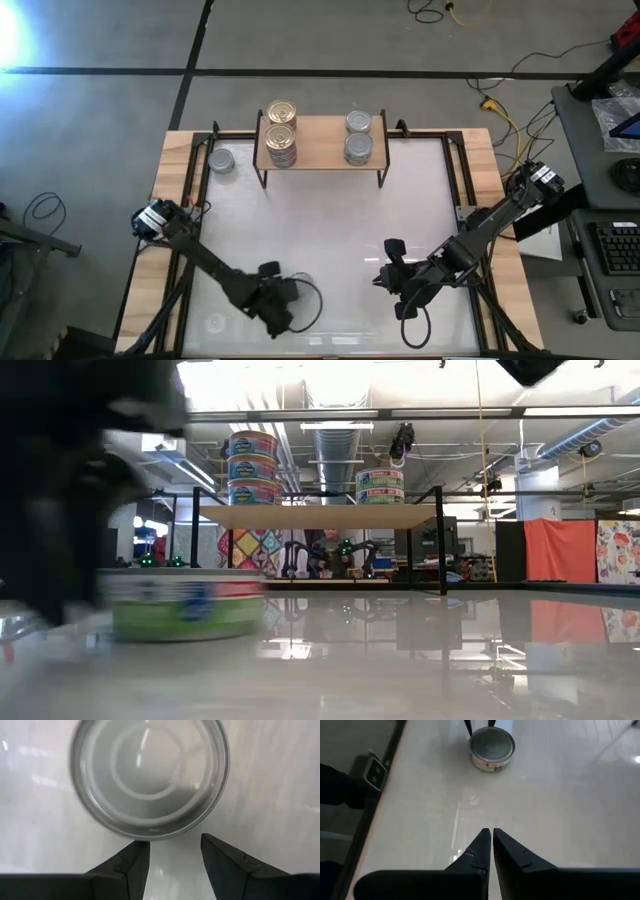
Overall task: Stack canned seafood by type on shelf
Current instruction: Stack the green tuna can on top of the other green tuna on the shelf
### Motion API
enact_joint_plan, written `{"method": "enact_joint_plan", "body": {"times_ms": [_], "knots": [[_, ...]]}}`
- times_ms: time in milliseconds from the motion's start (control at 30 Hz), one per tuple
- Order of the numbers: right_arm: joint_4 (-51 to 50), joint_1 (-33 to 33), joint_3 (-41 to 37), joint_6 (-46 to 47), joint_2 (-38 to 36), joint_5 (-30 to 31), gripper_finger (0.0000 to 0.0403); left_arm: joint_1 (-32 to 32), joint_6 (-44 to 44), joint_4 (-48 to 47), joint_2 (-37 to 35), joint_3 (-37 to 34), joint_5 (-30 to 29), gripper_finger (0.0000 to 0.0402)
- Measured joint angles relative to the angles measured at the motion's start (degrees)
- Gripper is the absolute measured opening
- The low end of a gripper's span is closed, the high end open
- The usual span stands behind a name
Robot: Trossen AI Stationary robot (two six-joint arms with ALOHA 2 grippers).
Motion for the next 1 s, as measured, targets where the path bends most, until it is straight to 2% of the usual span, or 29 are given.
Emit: {"method": "enact_joint_plan", "body": {"times_ms": [133, 300, 400, 500, 733, 1000], "knots": [[0.0, 0.3, -2.9, 3.6, 0.0, 0.0, 0.0013, 2.8, 7.3, 8.2, 0.0, -0.4, -3.7, 0.0161], [3.4, 1.3, -6.7, 7.0, 0.0, 0.0, 0.0013, 5.6, 14.6, 20.1, 0.0, -2.2, -4.4, 0.0161], [7.7, 1.8, -8.5, 7.1, 0.0, -0.1, 0.0013, 7.1, 17.1, 27.0, 0.0, -3.3, -4.8, 0.0162], [10.4, 2.1, -9.9, 7.1, 0.0, -0.1, 0.0013, 8.0, 18.3, 29.4, 0.0, -3.6, -6.6, 0.0170], [11.3, 2.1, -10.2, 7.5, 1.5, 0.1, 0.0013, 8.5, 17.7, 28.6, 0.0, -3.4, -6.9, 0.0217], [18.6, 0.9, -10.2, 5.1, 7.2, 0.1, 0.0013, 6.9, 13.9, 13.1, -0.2, 3.8, -6.5, 0.0261]]}}
